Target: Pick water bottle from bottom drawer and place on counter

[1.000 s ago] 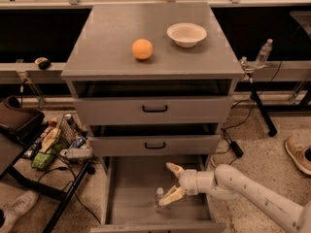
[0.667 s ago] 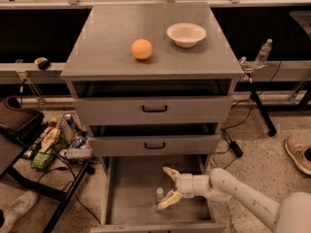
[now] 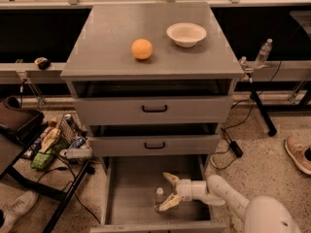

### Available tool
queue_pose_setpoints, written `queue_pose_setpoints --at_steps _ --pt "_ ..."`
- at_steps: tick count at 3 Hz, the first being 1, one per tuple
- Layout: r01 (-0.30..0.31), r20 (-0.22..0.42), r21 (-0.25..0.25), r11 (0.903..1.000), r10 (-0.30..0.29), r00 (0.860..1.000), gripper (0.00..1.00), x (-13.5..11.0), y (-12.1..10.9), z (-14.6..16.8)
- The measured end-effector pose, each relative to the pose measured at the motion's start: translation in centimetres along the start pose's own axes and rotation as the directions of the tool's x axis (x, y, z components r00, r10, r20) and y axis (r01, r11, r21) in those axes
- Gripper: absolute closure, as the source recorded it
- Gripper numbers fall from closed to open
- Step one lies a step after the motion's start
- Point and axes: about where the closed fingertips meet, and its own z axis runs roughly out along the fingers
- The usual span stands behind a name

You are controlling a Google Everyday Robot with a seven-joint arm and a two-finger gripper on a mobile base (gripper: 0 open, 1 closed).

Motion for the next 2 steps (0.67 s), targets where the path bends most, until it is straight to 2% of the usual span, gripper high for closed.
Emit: queue_pose_setpoints --at_steps 1,2 --pt "0.009 0.005 0.034 0.9994 -0.009 1.000 0.00 0.40 -1.79 -0.91" --pt "0.014 0.012 0.022 0.9997 -0.014 1.000 0.00 0.41 -1.66 -0.63"
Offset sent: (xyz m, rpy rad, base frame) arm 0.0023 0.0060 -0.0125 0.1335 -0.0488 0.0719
